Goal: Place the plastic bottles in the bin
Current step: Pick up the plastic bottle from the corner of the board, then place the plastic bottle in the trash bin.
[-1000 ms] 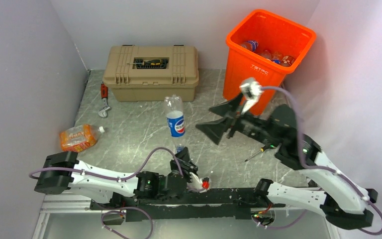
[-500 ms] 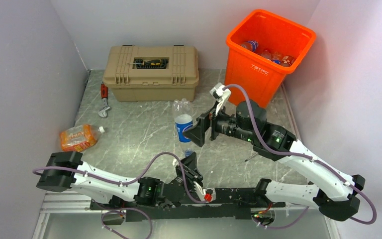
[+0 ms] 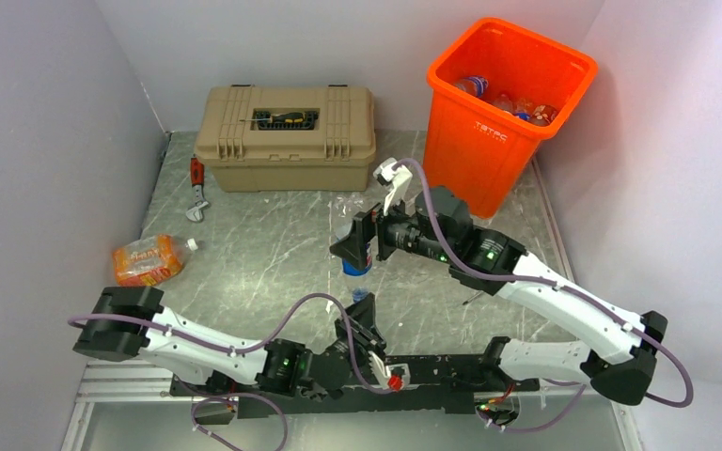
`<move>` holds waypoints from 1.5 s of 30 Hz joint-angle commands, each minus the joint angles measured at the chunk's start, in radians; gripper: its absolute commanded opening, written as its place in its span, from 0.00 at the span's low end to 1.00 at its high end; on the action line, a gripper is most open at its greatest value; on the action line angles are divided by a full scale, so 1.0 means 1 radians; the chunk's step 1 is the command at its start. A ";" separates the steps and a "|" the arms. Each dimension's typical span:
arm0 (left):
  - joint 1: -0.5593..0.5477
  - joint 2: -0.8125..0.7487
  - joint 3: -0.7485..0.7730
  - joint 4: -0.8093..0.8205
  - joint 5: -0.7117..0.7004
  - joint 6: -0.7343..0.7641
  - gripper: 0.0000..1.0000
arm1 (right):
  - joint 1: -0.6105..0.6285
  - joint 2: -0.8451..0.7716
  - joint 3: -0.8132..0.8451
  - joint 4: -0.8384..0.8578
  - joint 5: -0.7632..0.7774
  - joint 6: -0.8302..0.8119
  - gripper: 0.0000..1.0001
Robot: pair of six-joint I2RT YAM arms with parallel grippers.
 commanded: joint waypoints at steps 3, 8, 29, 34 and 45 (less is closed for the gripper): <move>-0.010 0.015 0.017 0.090 -0.043 0.022 0.00 | 0.001 0.022 -0.016 0.099 -0.011 -0.007 0.63; -0.009 0.008 0.007 0.187 -0.078 0.046 0.85 | 0.001 -0.018 0.015 0.050 0.043 -0.031 0.37; 0.225 -0.487 0.164 -0.329 -0.099 -0.496 0.99 | -0.260 0.199 0.782 0.378 0.814 -0.740 0.39; 0.480 -0.655 0.150 -0.402 0.015 -0.692 0.99 | -0.441 0.326 0.853 0.419 0.779 -0.636 0.38; 0.482 -0.602 0.180 -0.566 -0.078 -0.794 0.99 | -0.823 0.604 0.965 0.304 0.628 -0.267 0.41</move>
